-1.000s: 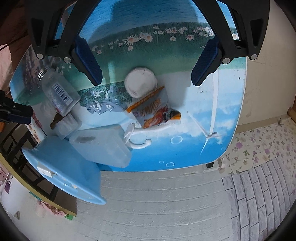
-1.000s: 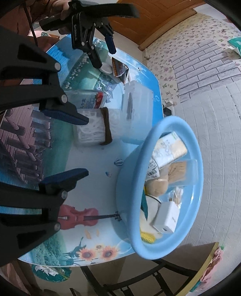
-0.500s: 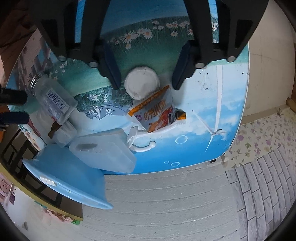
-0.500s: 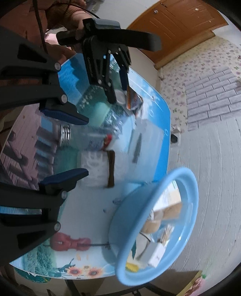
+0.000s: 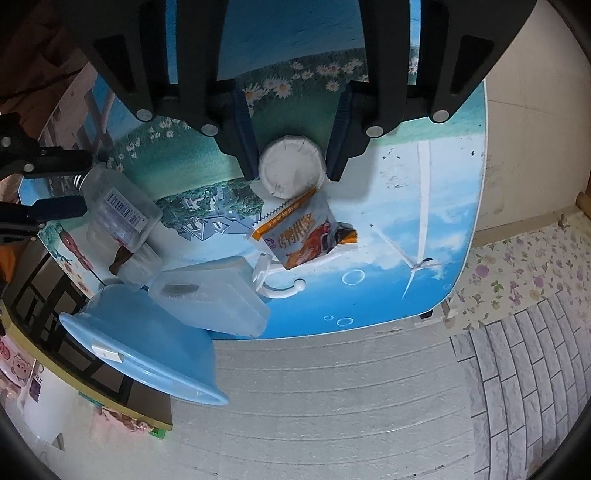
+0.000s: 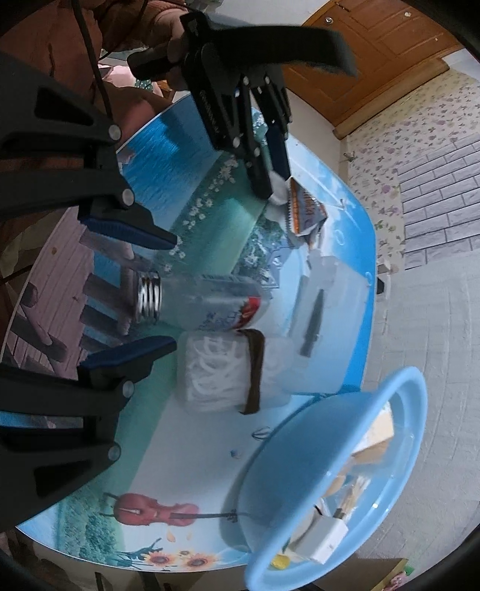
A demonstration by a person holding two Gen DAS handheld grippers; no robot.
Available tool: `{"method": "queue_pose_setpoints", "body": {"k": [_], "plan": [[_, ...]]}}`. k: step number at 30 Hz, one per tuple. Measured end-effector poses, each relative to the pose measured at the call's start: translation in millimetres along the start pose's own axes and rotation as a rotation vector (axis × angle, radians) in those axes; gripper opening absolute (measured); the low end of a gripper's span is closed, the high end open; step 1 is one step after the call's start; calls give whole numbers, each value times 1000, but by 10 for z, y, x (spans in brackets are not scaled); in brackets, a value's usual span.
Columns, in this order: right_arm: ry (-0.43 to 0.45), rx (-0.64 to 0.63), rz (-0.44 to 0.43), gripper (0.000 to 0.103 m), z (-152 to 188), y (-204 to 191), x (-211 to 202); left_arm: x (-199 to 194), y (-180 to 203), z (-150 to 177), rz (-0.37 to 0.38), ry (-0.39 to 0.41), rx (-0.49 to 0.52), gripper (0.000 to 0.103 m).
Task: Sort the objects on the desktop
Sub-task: 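Grasp the white round disc with the left tool while the right tool grasps the clear bottle, then lift the clear bottle with the right tool while the left tool lifts the white disc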
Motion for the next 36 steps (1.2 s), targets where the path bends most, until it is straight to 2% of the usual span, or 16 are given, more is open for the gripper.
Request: {"method": "queue_pose_setpoints", "body": {"k": [11, 20, 21, 23, 27, 36], "plan": [[-42, -9, 54, 48, 5, -111, 229, -190, -79, 104, -16, 11, 1, 37], [-13, -44, 97, 48, -42, -170, 267, -279, -67, 174, -15, 16, 1, 37], [-9, -52, 105, 47, -44, -181, 271, -287, -68, 175, -14, 17, 1, 37], [0, -62, 121, 33, -47, -187, 262, -313, -59, 174, -14, 23, 2, 37], [4, -63, 106, 32, -32, -180, 223, -358, -43, 160, -17, 32, 1, 37], [91, -81, 71, 32, -15, -205, -58, -438, 37, 91, -15, 50, 7, 37]]}}
Point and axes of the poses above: each gripper's, at about its wrist camera, not at the fingertips, and x roughly the way its jaws point, y to its right, z to its underside, the point moved 5 cm from there along x, roughly the way its jaws point, and after that the axes turned 5 degrees about x, right-handed, at the moved point
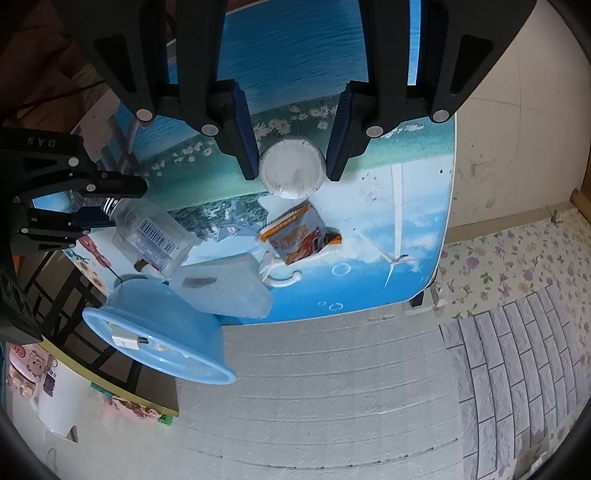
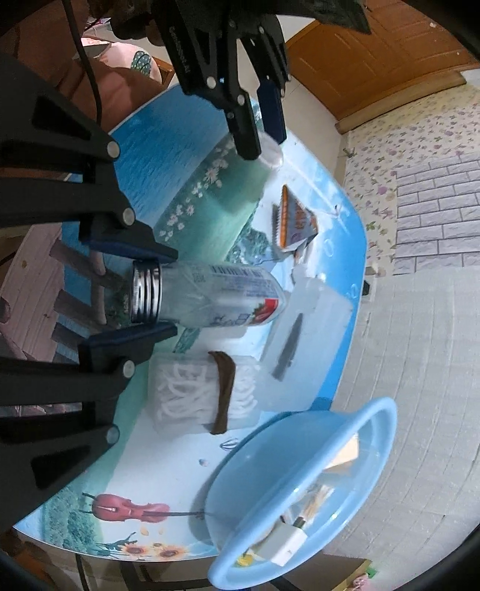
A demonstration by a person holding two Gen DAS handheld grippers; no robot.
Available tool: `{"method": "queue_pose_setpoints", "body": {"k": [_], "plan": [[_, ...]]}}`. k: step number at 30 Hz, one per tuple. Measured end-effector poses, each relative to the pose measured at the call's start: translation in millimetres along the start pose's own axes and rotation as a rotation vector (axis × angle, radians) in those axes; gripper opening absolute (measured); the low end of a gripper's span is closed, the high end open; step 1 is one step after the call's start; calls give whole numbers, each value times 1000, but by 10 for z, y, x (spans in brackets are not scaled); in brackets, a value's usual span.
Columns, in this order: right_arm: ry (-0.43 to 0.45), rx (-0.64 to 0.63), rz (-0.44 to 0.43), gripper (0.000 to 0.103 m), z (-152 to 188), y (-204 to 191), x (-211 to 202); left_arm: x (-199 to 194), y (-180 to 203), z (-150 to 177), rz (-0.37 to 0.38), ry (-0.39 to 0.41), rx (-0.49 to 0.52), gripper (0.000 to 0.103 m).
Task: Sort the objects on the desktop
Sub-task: 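Lift the clear bottle with the right tool while the left tool lifts the white disc, then carry the bottle and disc over the basin and open both tools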
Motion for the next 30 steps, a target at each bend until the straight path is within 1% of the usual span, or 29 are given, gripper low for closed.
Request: {"method": "queue_pose_setpoints", "body": {"k": [4, 7, 11, 14, 16, 18, 23, 30], "plan": [[10, -14, -13, 32, 3, -53, -47, -39, 24, -69, 18, 12, -19, 37], [36, -22, -19, 32, -16, -43, -141, -77, 49, -135, 16, 24, -17, 37], [91, -27, -5, 32, -111, -1, -297, -109, 101, -241, 15, 36, -3, 37], [119, -16, -7, 32, -180, 32, -361, -109, 138, -303, 2, 42, 11, 37], [136, -15, -8, 32, -226, 54, -416, -105, 169, -358, 6, 44, 12, 37], [171, -23, 2, 32, -256, 86, -537, -109, 197, -418, 8, 48, 16, 37], [234, -11, -3, 32, -398, 192, -732, -129, 268, -623, -6, 68, 45, 37], [265, 33, -6, 32, -524, 452, -829, -139, 391, -995, -9, 105, 72, 37]]}}
Point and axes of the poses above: each gripper's, at about its wrist camera, not at the fingertips, and x roughly the way its jaws point, y to its right, z to its underside, the point moved 5 cm from there along x, roughly the way its jaws point, and after that the axes turned 5 degrees about x, right-handed, at the moved point
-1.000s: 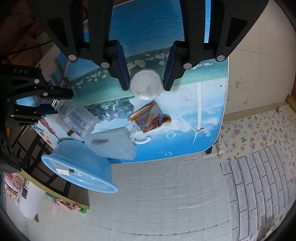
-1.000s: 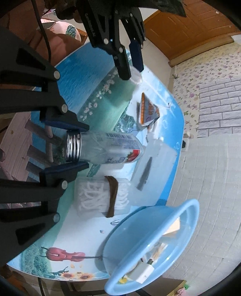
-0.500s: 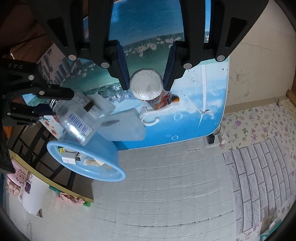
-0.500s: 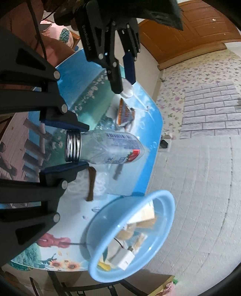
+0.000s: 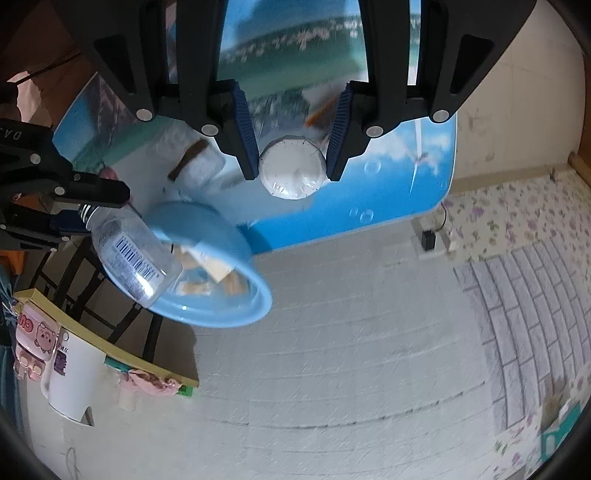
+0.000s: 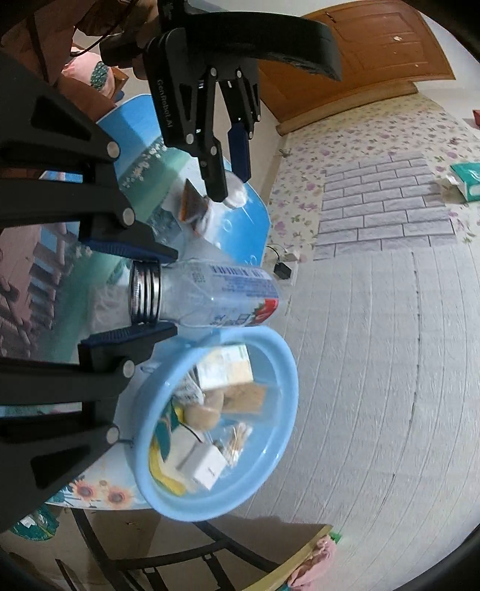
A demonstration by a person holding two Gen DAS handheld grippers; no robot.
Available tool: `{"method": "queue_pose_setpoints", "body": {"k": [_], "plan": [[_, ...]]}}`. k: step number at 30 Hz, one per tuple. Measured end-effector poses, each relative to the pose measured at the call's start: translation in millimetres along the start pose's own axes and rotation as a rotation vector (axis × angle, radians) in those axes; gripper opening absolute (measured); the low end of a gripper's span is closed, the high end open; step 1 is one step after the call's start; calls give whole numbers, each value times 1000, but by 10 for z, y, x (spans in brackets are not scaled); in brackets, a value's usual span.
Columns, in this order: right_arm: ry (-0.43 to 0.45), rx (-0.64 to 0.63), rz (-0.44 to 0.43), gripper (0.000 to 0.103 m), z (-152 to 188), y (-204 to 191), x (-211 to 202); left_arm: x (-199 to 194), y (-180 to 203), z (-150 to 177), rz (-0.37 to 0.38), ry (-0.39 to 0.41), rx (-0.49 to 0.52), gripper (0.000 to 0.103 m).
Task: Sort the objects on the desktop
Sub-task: 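Carry the bottle and disc over the basin and open both tools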
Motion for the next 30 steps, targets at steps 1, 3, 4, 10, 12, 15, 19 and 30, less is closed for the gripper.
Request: {"method": "queue_pose_setpoints", "body": {"k": [1, 3, 4, 10, 12, 15, 19, 30], "plan": [[4, 4, 2, 32, -12, 25, 21, 10, 31, -55, 0, 4, 8, 37], [12, 16, 8, 32, -50, 119, 17, 44, 92, -181, 3, 12, 20, 37], [15, 21, 14, 32, -65, 168, 20, 60, 118, -224, 6, 15, 25, 37], [24, 49, 32, 32, -144, 443, 40, 201, 385, -546, 44, 30, 65, 37], [30, 68, 37, 32, -162, 550, 61, 249, 460, -611, 60, 33, 72, 37], [39, 103, 46, 32, -174, 715, 97, 344, 609, -734, 91, 31, 96, 37], [47, 133, 63, 32, -193, 918, 147, 465, 751, -886, 112, 31, 118, 37], [36, 186, 101, 32, -182, 1367, 295, 820, 1105, -1052, 158, 3, 169, 37]]}}
Point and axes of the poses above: each gripper's, at about its wrist camera, not at the fingertips, and x roughly the way its jaws point, y to its right, z to its underside, the point moved 5 cm from there along x, roughly the way its jaws point, and after that the axes turned 5 degrees about x, right-handed, at the moved point
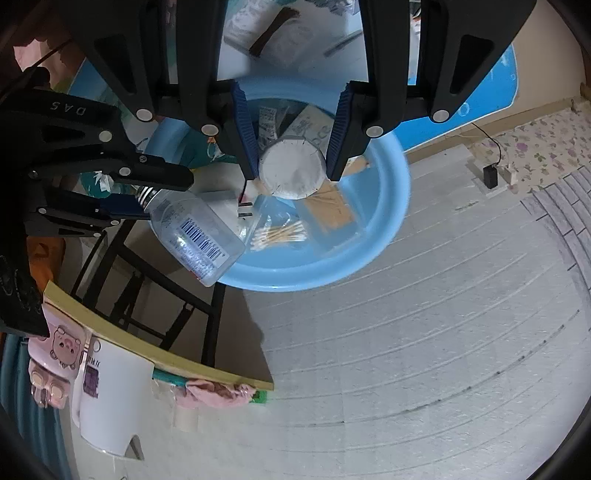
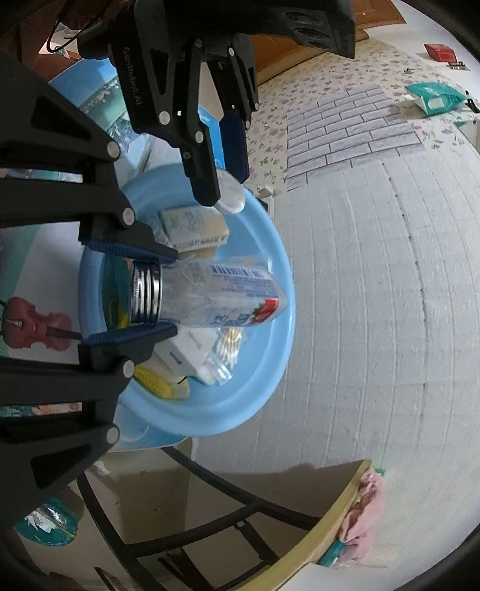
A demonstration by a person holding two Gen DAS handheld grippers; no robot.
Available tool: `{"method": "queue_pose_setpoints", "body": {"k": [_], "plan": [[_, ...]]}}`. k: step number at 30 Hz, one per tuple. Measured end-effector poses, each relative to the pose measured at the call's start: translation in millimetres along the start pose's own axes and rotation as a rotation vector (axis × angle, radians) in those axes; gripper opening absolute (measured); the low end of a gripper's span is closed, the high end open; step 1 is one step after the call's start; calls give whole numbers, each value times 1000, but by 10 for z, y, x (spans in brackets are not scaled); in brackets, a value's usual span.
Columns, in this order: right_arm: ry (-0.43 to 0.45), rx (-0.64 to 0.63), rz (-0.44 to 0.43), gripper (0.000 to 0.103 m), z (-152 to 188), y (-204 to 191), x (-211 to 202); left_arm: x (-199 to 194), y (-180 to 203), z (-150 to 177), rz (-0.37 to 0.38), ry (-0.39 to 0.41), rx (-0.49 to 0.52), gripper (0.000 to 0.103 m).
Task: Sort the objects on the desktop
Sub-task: 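Carry the bottle and disc over the basin and open both tools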
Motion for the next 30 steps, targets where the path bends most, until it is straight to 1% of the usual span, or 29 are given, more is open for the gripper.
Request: {"method": "queue_pose_setpoints", "body": {"k": [7, 15, 19, 25, 30], "plan": [[-37, 12, 11, 32, 52, 134, 172, 221, 113, 2, 18, -38, 27, 37], [-57, 2, 7, 32, 97, 96, 263, 353, 179, 95, 34, -85, 43, 37], [-70, 1, -7, 33, 116, 79, 310, 366, 235, 182, 40, -110, 67, 37], [-79, -3, -11, 33, 123, 43, 304, 309, 217, 207, 41, -106, 60, 37], [-83, -10, 12, 33, 124, 41, 274, 205, 169, 254, 36, -92, 43, 38]]}}
Point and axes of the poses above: each gripper's, at about its wrist camera, not at the fingertips, and x roughly the way its jaws point, y to its right, z to its underside, the point moved 5 cm from there along x, roughly the way its jaws point, and after that the axes turned 5 degrees about x, right-handed, at the moved point
